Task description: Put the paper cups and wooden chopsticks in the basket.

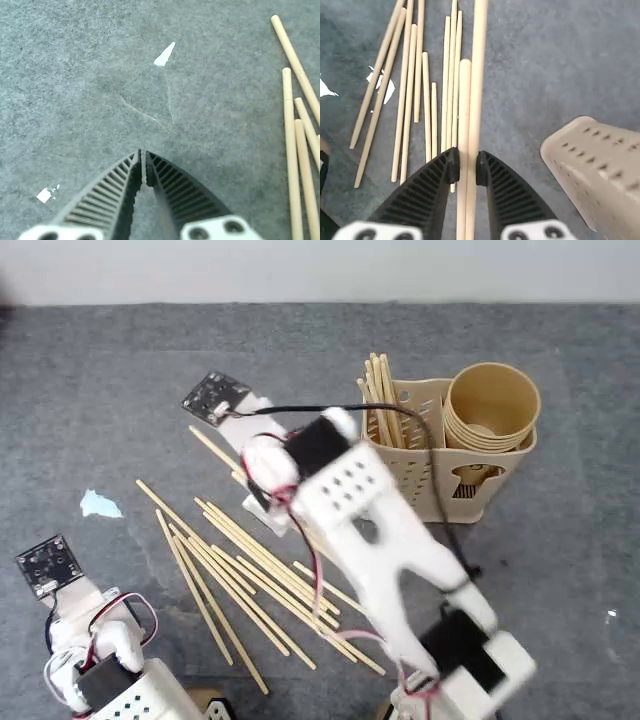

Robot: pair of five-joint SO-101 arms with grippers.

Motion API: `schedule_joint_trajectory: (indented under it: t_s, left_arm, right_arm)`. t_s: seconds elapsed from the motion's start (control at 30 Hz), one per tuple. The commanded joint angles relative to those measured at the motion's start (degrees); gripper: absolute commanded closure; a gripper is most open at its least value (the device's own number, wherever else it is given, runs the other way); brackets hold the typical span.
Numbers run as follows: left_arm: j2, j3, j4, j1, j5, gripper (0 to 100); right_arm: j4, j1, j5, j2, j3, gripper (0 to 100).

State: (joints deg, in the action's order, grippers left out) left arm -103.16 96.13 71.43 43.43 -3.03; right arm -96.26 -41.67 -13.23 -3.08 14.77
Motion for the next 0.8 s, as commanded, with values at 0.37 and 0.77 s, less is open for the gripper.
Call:
schedule_joint_trajectory:
  t_s: [0.37,0.77]
  left_arm:
    - [-0.6,-0.3,-1.1,-0.3,0.6,99]
    - [-0.6,-0.3,-1.1,-0.3,0.6,99]
  right_arm:
    - [1.5,9.5,-0.6,-26.6,3.0,99.1]
    - [25.5,21.0,-0.2,-32.2,2.7,99.1]
